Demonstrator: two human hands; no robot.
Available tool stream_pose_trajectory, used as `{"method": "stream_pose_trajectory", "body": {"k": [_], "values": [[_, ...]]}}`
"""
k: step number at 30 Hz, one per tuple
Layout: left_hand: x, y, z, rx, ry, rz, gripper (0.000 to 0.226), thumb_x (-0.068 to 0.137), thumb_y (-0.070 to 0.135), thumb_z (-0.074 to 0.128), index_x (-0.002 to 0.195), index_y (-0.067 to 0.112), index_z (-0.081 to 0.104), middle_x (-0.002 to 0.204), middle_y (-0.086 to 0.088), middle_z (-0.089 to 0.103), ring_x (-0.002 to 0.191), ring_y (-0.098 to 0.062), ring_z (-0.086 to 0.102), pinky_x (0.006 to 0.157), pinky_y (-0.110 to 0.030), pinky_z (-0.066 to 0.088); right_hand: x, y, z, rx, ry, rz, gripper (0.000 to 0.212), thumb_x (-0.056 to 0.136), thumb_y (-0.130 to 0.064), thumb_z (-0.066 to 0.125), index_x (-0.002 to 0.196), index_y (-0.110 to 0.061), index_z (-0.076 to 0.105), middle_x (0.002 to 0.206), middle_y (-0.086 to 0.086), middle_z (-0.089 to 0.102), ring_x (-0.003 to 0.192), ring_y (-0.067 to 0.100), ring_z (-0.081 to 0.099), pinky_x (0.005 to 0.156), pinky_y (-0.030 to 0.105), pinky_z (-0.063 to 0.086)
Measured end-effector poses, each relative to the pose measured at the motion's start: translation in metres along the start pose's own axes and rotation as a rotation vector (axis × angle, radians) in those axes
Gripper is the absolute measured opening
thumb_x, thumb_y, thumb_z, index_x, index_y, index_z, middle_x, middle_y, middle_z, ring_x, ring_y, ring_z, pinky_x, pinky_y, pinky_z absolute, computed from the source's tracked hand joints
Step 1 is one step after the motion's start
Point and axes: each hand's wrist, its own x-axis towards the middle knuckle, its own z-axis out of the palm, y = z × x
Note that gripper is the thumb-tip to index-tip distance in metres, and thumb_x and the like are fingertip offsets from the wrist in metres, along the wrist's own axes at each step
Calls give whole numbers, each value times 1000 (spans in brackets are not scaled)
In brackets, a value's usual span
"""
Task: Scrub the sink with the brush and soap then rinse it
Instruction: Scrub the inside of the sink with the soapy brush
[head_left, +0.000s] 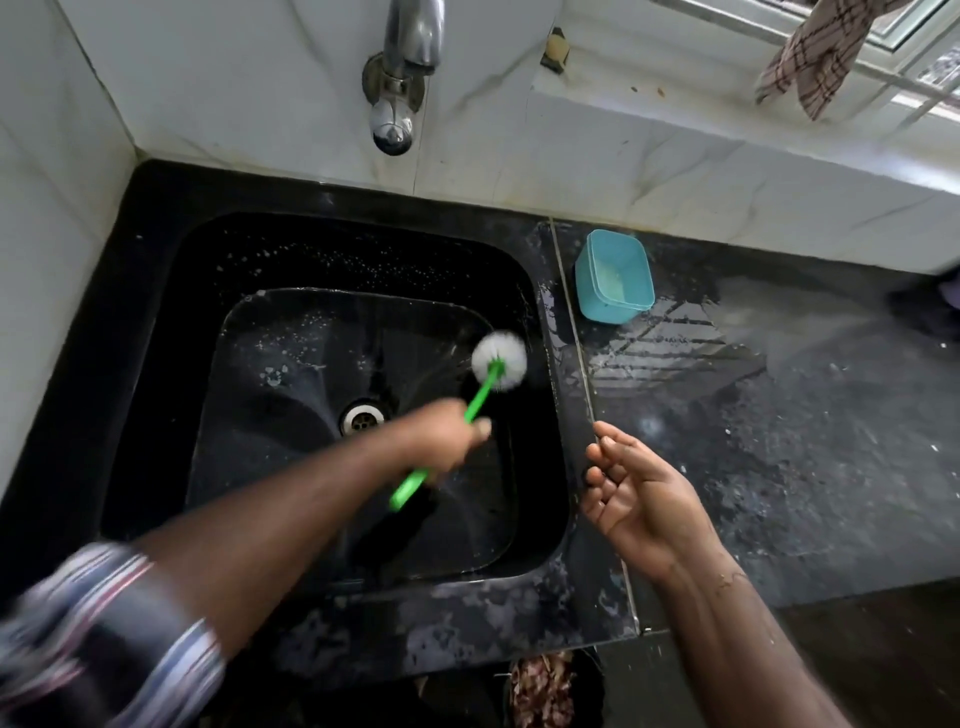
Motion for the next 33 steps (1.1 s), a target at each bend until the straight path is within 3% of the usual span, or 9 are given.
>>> {"method": "stream_pose_trajectory", "body": {"k": [2,4,9,11,14,22,25,30,33], "values": [[36,18,-17,-72,124,-12,36,102,42,41,90,11,53,67,-8,56,54,-24,51,53,-27,40,-3,2,-3,0,2,-1,23,91,-6,54,107,-15,66,73,2,64,56,12,56,47,22,47],[46,19,-20,-62,74,-21,40,103,43,37,87,11,53,63,-6,54,47,-21,48,51,-26,42,-6,4,-7,2,5,-2,22,91,-6,53,107,-15,67,73,2,64,56,12,56,47,21,47],[-59,-20,15,154,-548,-81,26,103,37,42,94,14,49,57,-3,52,36,-14,43,35,-18,37,-6,9,-13,16,3,27,22,91,-7,53,105,-16,67,74,3,63,55,13,55,48,20,45],[-95,-33,16,80,-669,-144,15,101,32,46,94,18,48,52,2,47,32,-9,38,33,-15,32,-4,9,-12,16,7,38,22,91,-6,53,106,-16,66,73,3,63,55,13,55,48,20,45],[-81,-36,7,-62,-504,-147,4,98,17,50,96,14,49,53,-1,41,30,-9,34,32,-13,29,-2,8,-9,13,6,34,22,91,-6,53,107,-16,65,74,3,63,56,12,55,49,20,45],[52,16,-23,-348,76,-128,18,96,12,46,79,11,48,60,-6,45,43,-14,38,42,-18,31,-11,10,-20,-5,15,5,23,92,-7,52,109,-15,65,74,3,63,56,13,55,49,21,46],[39,12,-15,-209,-104,-170,16,95,11,46,80,11,51,56,-4,47,37,-12,39,42,-16,33,-15,10,-26,-3,14,5,24,90,-7,53,109,-15,66,74,3,64,57,14,55,49,21,46],[-64,-14,9,104,-745,-272,8,96,9,50,92,16,48,57,-4,40,25,-7,33,32,-9,32,-15,11,-29,10,9,14,24,91,-6,53,111,-13,65,74,4,63,56,14,55,47,22,46],[-95,-23,-7,-79,-696,-257,17,96,8,49,112,13,50,55,-1,38,29,-6,29,33,-9,29,-13,7,-24,14,9,12,23,92,-5,52,109,-13,65,73,5,63,55,14,55,48,21,46]]}}
